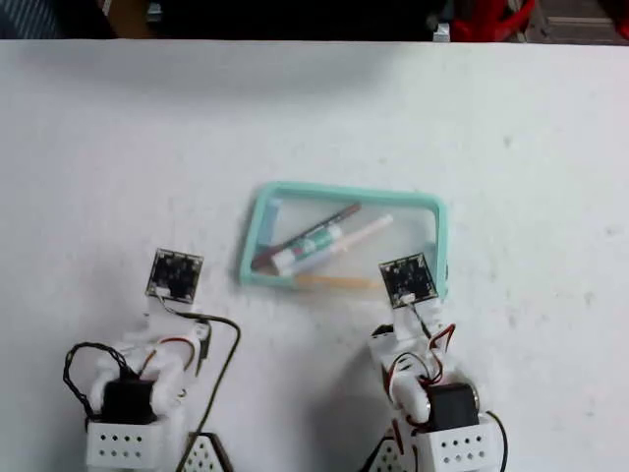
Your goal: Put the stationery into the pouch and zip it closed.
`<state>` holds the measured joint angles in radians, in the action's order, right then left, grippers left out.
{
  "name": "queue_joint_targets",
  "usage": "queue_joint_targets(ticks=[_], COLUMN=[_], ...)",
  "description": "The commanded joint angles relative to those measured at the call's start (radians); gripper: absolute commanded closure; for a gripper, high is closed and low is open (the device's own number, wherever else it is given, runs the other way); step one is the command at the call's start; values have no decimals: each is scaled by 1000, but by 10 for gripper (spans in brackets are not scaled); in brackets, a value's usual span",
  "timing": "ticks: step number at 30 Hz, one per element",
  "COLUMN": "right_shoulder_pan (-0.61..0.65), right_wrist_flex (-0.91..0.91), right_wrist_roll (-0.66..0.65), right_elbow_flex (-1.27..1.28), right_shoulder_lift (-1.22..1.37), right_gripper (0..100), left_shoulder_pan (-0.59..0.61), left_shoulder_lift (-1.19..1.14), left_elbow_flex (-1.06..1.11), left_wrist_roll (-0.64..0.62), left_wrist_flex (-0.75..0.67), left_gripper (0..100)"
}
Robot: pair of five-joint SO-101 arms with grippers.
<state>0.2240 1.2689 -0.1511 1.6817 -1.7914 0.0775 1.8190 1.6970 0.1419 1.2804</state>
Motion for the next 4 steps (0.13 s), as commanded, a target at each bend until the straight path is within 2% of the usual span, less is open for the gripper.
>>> queue_joint_targets(ticks=[1, 4], right_shoulder_pan=[-10, -10], right_wrist_flex=[4, 4], right_wrist_roll=[3, 3], right_elbow_flex=[9, 9], right_shoulder_lift=[-10, -10], right_gripper=[981, 981], left_shoulder_pan=[-8, -8], left_shoulder_lift=[8, 8], left_elbow_flex=[-3, -3], left_wrist_roll=[-11, -11], left_wrist_flex=[8, 8], left_gripper=[894, 894])
